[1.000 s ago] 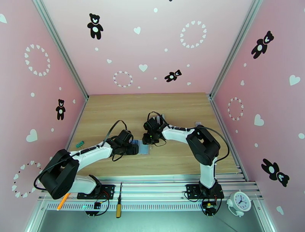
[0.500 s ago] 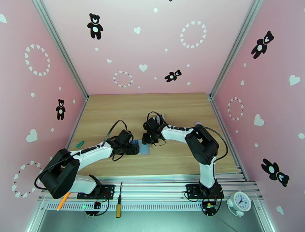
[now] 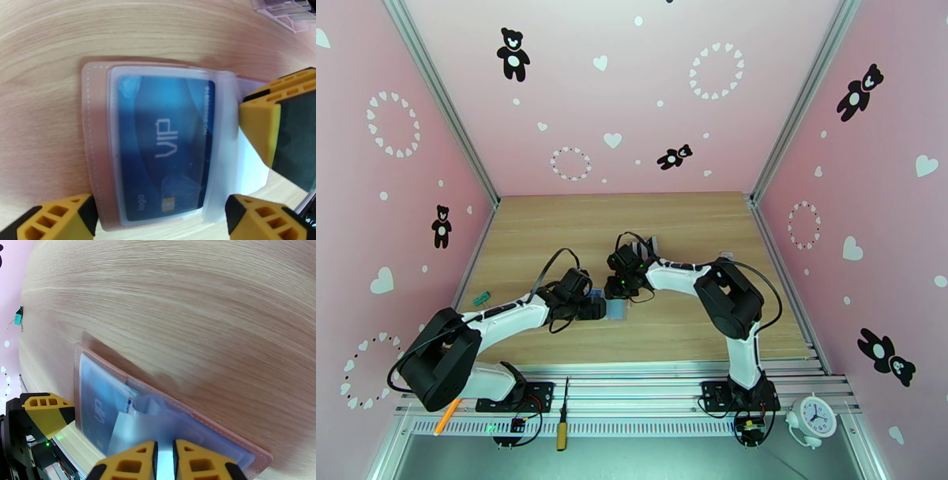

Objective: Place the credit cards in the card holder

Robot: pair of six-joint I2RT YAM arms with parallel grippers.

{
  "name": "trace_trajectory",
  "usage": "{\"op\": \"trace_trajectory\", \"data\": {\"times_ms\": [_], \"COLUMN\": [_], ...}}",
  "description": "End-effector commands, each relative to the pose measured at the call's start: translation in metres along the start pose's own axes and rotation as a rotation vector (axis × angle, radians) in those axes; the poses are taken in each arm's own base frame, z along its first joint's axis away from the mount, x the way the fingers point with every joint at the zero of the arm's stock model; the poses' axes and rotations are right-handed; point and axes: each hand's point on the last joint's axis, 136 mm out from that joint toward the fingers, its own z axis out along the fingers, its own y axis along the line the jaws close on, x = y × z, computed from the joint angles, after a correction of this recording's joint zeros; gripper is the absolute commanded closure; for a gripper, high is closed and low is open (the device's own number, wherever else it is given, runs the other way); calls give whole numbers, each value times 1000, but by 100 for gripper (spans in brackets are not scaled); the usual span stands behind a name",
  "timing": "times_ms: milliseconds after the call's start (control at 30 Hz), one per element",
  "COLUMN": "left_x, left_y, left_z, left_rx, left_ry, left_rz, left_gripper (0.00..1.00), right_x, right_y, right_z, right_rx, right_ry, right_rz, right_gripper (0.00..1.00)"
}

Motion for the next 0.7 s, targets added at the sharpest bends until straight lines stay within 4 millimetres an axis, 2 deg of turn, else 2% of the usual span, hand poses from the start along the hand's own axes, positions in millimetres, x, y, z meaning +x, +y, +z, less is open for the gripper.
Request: {"op": "trace_trajectory", "data": {"times_ms": [0, 333, 667], "left_x": [9, 13, 22], "left_y": [-16, -11, 3], "left_z": [6, 10, 20], "left_rx": [111, 89, 18], "left_ry": [37, 55, 90], "left_rz": [11, 15, 5], "left_gripper": [8, 7, 8], "right_x": [4, -3, -14], "right_y": [1, 15, 25], "right_z": [10, 12, -5], "right_rx": [-3, -70, -90], "right_ry": [30, 17, -26], "right_rz": [18, 39, 28], "right_gripper": [82, 82, 82]}}
